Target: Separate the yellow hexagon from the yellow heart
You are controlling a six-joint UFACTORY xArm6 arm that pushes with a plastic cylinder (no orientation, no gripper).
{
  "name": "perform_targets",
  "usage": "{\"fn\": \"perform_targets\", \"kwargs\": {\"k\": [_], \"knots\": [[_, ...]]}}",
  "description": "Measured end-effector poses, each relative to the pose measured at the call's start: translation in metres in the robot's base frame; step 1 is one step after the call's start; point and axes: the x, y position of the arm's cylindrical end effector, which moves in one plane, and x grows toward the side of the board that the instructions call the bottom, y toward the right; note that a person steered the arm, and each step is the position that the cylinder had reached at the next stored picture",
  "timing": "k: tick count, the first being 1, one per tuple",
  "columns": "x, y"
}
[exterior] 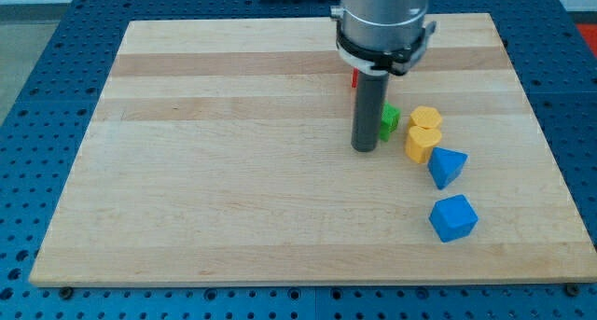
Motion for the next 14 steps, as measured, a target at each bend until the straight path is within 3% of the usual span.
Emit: {"fn": "perform_targets", "kwargs": {"k": [3,11,14], "knots": [[-0.004,0.06],[-0.032,0.036],[-0.074,0.087]]}}
